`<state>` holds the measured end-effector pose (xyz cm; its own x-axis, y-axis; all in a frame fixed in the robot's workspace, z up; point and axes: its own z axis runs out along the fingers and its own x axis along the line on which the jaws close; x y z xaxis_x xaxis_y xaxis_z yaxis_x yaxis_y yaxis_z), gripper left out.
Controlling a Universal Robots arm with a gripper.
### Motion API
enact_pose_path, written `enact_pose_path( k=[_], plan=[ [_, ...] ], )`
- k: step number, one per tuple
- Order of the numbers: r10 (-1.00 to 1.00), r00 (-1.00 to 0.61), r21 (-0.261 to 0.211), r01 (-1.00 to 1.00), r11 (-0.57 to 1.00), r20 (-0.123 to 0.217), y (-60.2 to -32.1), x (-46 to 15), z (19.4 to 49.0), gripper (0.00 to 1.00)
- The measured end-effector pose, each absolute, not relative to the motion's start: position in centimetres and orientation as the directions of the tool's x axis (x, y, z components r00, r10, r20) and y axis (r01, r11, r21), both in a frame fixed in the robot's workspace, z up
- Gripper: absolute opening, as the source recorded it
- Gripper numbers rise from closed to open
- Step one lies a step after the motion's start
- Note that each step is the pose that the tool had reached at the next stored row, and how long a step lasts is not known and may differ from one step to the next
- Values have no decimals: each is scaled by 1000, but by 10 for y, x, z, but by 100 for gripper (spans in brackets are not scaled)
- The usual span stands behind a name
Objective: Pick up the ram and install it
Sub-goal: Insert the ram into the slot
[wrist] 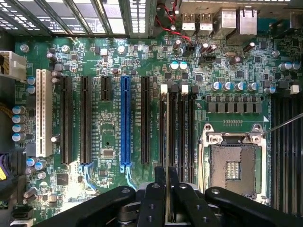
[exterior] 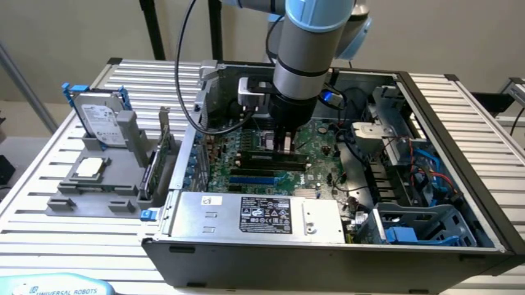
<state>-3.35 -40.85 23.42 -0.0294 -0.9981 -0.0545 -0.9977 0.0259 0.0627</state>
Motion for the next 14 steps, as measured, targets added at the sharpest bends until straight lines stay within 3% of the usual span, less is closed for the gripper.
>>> enact_pose_path(
  k=[14],
  plan=[
    [-998,-29,55,-998,27,-46,-408,-34,232,14]
  ],
)
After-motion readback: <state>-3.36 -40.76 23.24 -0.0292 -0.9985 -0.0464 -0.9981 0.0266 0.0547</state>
